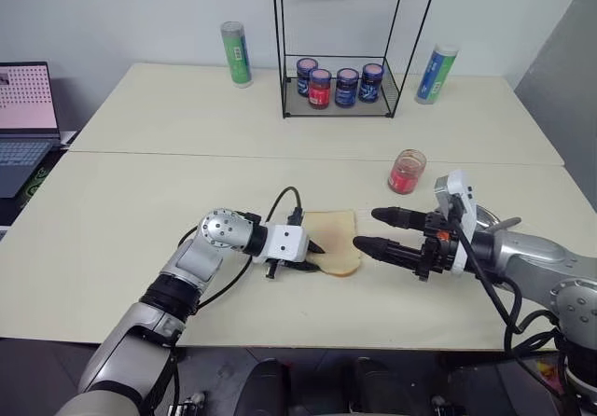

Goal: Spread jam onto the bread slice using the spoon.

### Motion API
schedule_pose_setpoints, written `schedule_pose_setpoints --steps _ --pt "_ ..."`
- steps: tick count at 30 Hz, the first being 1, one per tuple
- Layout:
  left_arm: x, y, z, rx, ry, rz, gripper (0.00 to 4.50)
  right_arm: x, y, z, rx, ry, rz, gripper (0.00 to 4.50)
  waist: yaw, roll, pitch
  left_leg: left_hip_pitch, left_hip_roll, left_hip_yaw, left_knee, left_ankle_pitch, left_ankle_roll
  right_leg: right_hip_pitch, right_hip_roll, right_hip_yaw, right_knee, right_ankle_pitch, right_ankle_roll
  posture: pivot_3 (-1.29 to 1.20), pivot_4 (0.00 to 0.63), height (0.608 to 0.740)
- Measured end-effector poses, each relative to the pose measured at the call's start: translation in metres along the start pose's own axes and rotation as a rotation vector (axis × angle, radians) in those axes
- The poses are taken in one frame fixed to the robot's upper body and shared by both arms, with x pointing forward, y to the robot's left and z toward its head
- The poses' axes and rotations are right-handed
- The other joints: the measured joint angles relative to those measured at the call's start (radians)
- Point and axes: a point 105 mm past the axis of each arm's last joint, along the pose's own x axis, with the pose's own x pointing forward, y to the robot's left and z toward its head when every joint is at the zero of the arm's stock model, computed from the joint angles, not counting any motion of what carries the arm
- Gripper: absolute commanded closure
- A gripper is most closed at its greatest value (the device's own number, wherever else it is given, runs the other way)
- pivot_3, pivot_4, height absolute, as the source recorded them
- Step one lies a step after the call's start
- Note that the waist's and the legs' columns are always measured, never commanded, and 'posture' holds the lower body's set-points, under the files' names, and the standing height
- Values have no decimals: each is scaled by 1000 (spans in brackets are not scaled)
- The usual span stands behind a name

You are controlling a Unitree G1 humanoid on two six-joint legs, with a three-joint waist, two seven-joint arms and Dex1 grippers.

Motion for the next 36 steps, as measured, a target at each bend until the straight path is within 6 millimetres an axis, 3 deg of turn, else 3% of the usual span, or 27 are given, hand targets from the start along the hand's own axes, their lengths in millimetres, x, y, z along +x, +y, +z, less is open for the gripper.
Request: schedule_pose_setpoints --steps 8,10,12,16,19,21,26,31,36 --pt "-33 -10 -2 -23 80 -90 753 -16 -15 -4 24 5 -80 0 -1 0 0 0 0 0 0 0 0 0 1 0 0 0 0 0 150 740" --pt "-40 -4 6 -51 64 -61 256 -27 -26 -3 44 -18 -143 0 1 0 0 0 0 0 0 0 0 0 1 0 0 0 0 0 150 740" --pt "-44 1 15 -76 34 -35 46 -33 -33 0 46 -37 -183 0 1 0 0 0 0 0 0 0 0 0 1 0 0 0 0 0 150 740" --pt "-55 16 49 -184 -100 34 46 -67 -55 2 73 -70 -339 0 3 0 0 -1 0 -1 0 0 0 0 1 0 0 -2 2 0 150 740" --pt "-68 31 70 -239 -189 149 46 -114 -78 -7 139 -105 -550 0 3 0 0 1 0 0 0 0 0 1 1 1 -1 -2 3 0 150 740" --pt "-61 36 76 -257 -235 182 46 -136 -85 -13 179 -139 -642 0 2 0 0 1 0 0 0 0 0 2 2 1 -1 -2 4 0 150 740" --pt "-16 46 100 -256 -354 187 46 -176 -96 -33 318 -266 -808 0 3 0 0 2 -1 0 0 0 0 3 2 1 -1 -2 4 0 150 740" --pt "10 55 126 -192 -411 179 46 -195 -109 -55 464 -346 -906 0 -5 4 -2 4 0 2 -1 0 0 3 3 4 0 -2 4 0 150 740" --pt "28 51 125 -200 -407 142 46 -204 -137 -65 519 -386 -985 0 -9 7 -3 5 0 2 -1 0 0 3 5 4 1 -3 4 0 150 740"
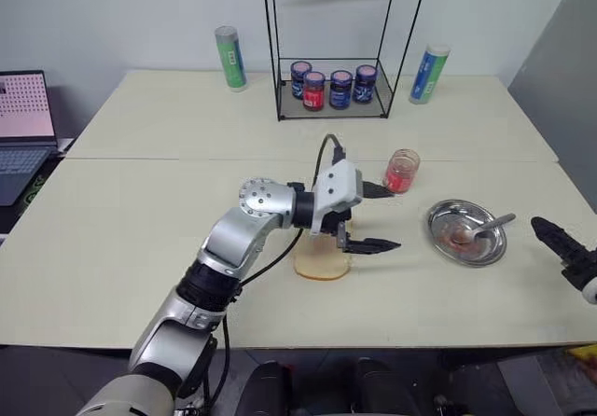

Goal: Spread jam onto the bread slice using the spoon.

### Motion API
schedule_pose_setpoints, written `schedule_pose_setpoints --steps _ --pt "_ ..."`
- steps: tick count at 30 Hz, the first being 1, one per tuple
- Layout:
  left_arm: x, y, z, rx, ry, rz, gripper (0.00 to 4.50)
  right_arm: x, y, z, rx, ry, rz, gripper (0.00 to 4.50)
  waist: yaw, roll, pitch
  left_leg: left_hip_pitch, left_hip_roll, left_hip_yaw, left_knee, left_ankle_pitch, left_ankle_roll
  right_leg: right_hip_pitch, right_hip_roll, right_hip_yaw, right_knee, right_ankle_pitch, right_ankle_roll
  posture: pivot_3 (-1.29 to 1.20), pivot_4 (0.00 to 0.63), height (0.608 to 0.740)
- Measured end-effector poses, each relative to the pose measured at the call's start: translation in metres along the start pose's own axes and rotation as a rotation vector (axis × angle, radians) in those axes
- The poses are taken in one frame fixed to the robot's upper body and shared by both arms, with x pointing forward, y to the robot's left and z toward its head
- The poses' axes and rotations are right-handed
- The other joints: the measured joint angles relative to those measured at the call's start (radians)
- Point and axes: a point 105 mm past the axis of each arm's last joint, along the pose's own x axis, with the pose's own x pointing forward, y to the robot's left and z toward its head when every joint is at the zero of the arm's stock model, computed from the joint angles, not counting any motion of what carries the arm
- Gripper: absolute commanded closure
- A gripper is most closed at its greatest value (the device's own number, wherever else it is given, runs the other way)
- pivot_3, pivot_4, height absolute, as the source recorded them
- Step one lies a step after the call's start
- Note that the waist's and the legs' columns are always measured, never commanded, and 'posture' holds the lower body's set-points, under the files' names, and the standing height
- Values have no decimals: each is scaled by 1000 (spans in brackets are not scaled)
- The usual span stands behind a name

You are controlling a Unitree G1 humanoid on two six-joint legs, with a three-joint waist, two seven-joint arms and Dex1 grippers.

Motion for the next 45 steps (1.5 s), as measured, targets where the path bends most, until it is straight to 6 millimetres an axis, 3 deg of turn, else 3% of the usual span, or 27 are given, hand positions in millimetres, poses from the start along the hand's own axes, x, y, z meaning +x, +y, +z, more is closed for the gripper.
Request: schedule_pose_setpoints --steps 4,10,14,20,38,41,45 --pt "2 1 0 11 2 16 46 20 -11 -6 92 15 5 0 0 1 0 0 0 1 0 0 0 0 0 1 0 0 -1 0 150 740" --pt "-6 1 -6 -9 28 45 46 56 -6 -18 162 55 60 0 -3 3 -1 0 0 1 0 0 0 0 0 1 0 1 -2 0 150 740" --pt "-8 1 -9 -23 42 59 46 69 -6 -19 178 55 72 0 -1 2 0 0 0 1 0 0 0 1 0 1 -1 2 -2 0 150 740" --pt "-7 1 -5 -15 40 73 46 82 0 -18 205 55 102 0 -22 2 0 3 0 3 0 0 0 2 0 4 0 1 -1 0 150 740" --pt "-10 2 -1 5 56 76 46 90 6 -21 283 50 152 0 -30 1 0 10 0 11 -2 0 0 3 2 16 1 1 1 0 150 740" --pt "-10 2 -1 7 57 75 0 93 9 -22 278 58 158 470 -37 1 0 11 1 13 -2 0 0 3 2 18 1 1 1 0 150 740" --pt "-10 2 -1 7 58 77 0 97 9 -27 262 75 151 1498 -42 1 0 11 1 14 -2 0 0 2 2 19 1 1 2 0 150 740"
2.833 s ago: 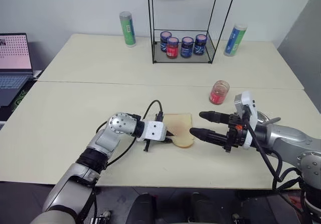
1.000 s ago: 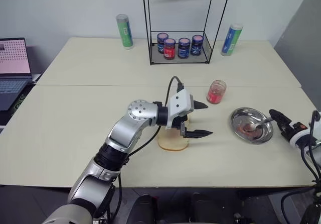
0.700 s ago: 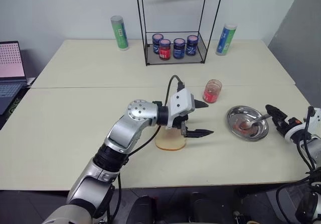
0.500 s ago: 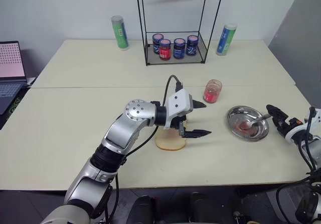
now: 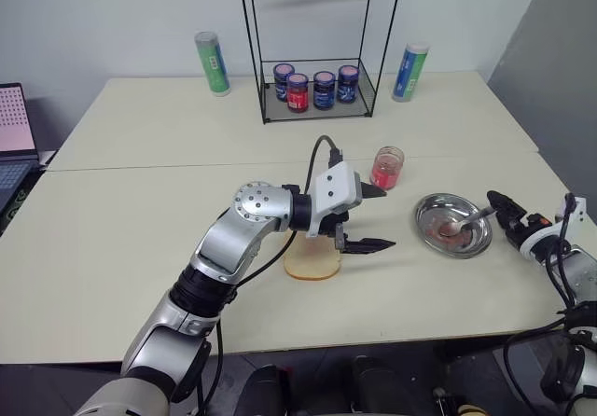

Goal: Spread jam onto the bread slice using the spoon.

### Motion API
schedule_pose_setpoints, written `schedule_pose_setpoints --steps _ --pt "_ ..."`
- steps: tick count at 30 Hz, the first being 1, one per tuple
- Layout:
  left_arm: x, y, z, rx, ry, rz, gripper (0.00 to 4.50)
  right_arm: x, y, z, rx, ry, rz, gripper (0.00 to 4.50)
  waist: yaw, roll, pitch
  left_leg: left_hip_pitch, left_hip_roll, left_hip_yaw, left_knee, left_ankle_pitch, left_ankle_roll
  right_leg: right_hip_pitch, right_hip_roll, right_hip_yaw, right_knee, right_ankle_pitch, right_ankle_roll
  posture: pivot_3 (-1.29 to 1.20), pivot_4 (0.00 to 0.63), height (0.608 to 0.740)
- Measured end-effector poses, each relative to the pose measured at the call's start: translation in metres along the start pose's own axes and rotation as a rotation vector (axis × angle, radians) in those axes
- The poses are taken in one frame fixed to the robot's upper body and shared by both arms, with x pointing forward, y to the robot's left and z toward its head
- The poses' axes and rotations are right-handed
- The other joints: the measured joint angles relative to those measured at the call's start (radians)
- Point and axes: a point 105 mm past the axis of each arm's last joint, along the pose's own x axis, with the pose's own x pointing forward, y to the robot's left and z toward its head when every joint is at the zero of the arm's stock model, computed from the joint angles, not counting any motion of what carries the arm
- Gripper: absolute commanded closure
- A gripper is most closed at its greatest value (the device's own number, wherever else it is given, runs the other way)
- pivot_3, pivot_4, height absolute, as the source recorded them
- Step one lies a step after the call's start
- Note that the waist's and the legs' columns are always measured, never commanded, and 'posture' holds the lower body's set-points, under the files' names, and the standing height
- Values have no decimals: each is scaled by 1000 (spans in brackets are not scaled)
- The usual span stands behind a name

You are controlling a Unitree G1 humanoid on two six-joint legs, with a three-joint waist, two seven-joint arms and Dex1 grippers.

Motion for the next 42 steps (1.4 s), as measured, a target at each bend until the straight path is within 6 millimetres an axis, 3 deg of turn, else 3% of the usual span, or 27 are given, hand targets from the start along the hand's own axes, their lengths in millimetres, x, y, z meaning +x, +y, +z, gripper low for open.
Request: schedule_pose_setpoints --steps 5,13,28,37,42 --pt "0 0 0 0 1 4 0 2 -3 -2 6 7 -7 2522 -1 0 0 0 0 1 0 0 0 0 0 1 0 0 0 0 150 740" --pt "-1 2 -1 0 5 21 0 11 9 2 -17 9 27 4412 3 -1 0 0 0 2 0 0 0 0 0 1 -1 0 0 0 150 740" --pt "-3 5 -3 -2 9 29 0 4 22 10 2 -6 76 4467 15 -1 1 -1 0 3 -1 0 0 0 -1 1 -2 0 1 0 150 740" --pt "-28 23 0 -84 -31 138 0 -6 124 48 -62 -132 318 4467 18 2 2 -2 1 3 -1 0 0 -2 -2 1 -1 0 1 0 150 740" --pt "-41 52 0 -141 -86 352 0 23 191 50 -232 -191 366 4467 16 2 2 -2 1 4 -1 0 0 -3 -2 2 -1 0 2 0 150 740"
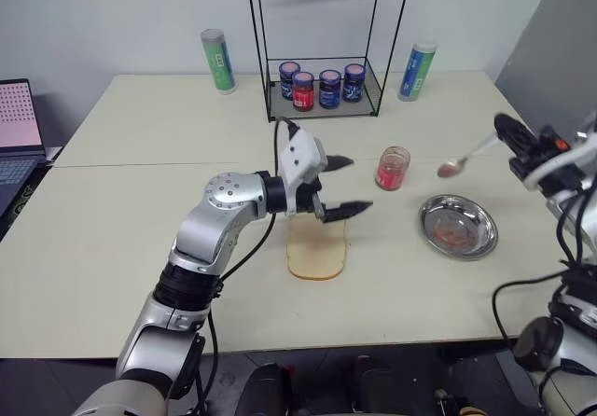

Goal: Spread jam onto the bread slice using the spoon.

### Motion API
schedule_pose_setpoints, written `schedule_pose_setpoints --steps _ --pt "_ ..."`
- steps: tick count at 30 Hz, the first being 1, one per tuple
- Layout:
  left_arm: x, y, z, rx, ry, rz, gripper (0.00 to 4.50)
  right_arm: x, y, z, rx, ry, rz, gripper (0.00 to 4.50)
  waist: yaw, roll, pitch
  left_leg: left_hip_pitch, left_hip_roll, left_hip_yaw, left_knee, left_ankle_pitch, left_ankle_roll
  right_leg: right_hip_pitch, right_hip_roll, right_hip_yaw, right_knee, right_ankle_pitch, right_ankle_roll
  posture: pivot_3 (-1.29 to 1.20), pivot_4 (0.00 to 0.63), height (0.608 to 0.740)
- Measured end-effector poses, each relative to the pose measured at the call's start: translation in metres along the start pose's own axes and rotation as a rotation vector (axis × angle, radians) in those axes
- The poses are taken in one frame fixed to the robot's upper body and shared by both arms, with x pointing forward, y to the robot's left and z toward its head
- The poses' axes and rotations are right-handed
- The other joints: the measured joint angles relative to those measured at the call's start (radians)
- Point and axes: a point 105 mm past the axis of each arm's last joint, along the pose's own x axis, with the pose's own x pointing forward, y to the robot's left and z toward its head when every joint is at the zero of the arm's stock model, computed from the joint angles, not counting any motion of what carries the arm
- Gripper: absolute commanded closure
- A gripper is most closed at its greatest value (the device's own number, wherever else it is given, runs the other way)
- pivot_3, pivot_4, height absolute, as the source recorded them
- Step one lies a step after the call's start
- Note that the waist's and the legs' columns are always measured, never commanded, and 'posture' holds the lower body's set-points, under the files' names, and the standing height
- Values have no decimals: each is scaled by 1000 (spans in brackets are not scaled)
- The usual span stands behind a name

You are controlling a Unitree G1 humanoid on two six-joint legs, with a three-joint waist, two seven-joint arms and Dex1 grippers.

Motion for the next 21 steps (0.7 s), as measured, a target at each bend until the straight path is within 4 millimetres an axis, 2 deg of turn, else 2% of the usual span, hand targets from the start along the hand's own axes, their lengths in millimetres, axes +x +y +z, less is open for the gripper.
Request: schedule_pose_setpoints --steps 2,6,9,15,21 --pt "0 2 -1 -9 -4 26 0 16 15 -3 -71 6 19 4467 5 0 0 -1 0 0 -1 0 0 -1 0 -1 0 0 0 0 150 740" --pt "-1 2 -7 -25 0 62 0 38 31 -9 -212 12 39 4467 9 0 0 -9 -1 0 0 0 0 -6 -1 -2 -1 2 -4 0 150 740" --pt "-3 -2 -11 -31 9 73 0 47 27 -19 -312 26 28 4467 13 0 0 -17 -2 0 2 0 0 -13 -3 -3 -1 3 -3 0 150 740" --pt "-3 -9 -6 -12 4 72 0 54 14 -33 -441 48 10 4467 10 0 0 -17 -2 0 1 0 0 -13 -4 -3 -1 3 -3 0 150 740" --pt "-6 -10 -6 -5 22 73 0 59 20 -43 -602 52 60 4467 6 0 0 -15 -1 0 1 0 0 -13 -3 -3 0 3 -3 0 150 740"
